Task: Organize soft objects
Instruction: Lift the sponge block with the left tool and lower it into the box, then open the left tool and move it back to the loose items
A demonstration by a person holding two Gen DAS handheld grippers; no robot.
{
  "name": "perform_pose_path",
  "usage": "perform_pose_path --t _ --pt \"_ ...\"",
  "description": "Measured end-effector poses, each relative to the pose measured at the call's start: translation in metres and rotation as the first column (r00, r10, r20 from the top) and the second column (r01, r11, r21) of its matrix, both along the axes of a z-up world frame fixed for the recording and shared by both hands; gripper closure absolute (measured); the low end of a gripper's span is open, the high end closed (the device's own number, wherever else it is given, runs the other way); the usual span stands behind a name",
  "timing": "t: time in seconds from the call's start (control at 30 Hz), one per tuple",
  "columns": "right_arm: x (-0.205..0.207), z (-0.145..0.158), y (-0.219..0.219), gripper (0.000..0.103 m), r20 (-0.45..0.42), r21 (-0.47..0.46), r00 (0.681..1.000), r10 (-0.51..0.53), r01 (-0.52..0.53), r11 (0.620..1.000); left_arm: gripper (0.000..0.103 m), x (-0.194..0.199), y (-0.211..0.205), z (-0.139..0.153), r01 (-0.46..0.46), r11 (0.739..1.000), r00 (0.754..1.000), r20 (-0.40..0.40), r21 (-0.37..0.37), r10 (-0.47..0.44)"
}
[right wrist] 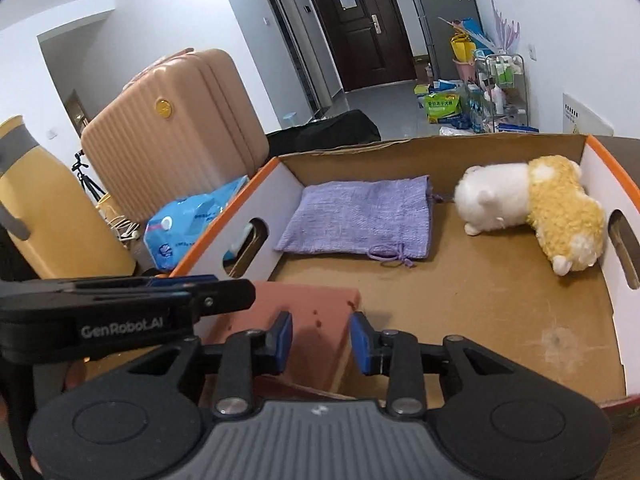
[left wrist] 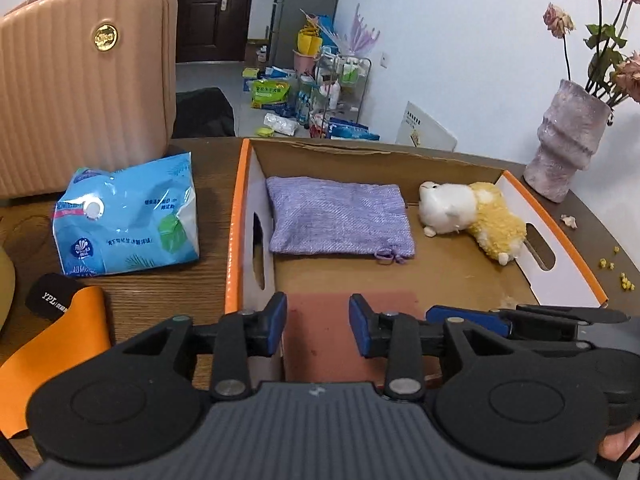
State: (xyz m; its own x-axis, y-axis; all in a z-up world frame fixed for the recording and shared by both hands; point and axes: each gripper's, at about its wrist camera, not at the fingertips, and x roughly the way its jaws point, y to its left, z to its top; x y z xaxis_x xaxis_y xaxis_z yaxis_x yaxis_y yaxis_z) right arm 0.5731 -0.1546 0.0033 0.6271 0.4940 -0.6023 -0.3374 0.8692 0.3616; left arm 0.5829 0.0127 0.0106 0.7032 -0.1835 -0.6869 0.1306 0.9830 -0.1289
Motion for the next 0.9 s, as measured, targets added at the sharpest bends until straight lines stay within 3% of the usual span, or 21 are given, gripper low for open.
perform_pose_path --t 0.1,0.27,0.43,0.5,0.6,0.67,0.9 --pt "0.000 0.009 -0.008 0.060 0.011 0.006 1.000 -0.009 0.009 1.000 0.061 -0.009 -0.001 0.012 0.004 0.999 0.999 0.031 0.034 -0.005" --pt "-0.015 0.060 -0.040 0.056 0.099 0.021 0.993 -0.064 0.063 0.998 0.057 -0.034 0.000 0.046 0.025 0.999 0.996 0.081 0.034 -0.028" --pt "-0.062 0.097 -0.086 0.044 0.190 -0.076 0.971 -0.144 0.161 0.984 0.037 -0.081 0.010 0.081 0.031 0.999 0.984 0.176 0.021 -0.034" --pt "-0.085 0.099 -0.104 0.042 0.206 -0.106 0.963 -0.173 0.198 0.974 0.032 -0.101 0.012 0.087 0.022 0.999 0.979 0.204 0.027 -0.027" --pt "-0.115 0.098 -0.118 0.031 0.258 -0.144 0.945 -0.203 0.245 0.959 0.020 -0.126 0.012 0.090 -0.002 1.000 0.966 0.260 0.017 -0.003" --pt "-0.136 0.097 -0.121 0.025 0.312 -0.160 0.925 -0.219 0.278 0.947 0.019 -0.145 0.009 0.092 -0.007 1.000 0.957 0.291 0.009 0.004" --pt "-0.234 0.085 -0.119 0.021 0.433 -0.098 0.872 -0.229 0.299 0.949 0.009 -0.242 0.002 0.083 0.017 1.000 0.915 0.403 -0.004 -0.014"
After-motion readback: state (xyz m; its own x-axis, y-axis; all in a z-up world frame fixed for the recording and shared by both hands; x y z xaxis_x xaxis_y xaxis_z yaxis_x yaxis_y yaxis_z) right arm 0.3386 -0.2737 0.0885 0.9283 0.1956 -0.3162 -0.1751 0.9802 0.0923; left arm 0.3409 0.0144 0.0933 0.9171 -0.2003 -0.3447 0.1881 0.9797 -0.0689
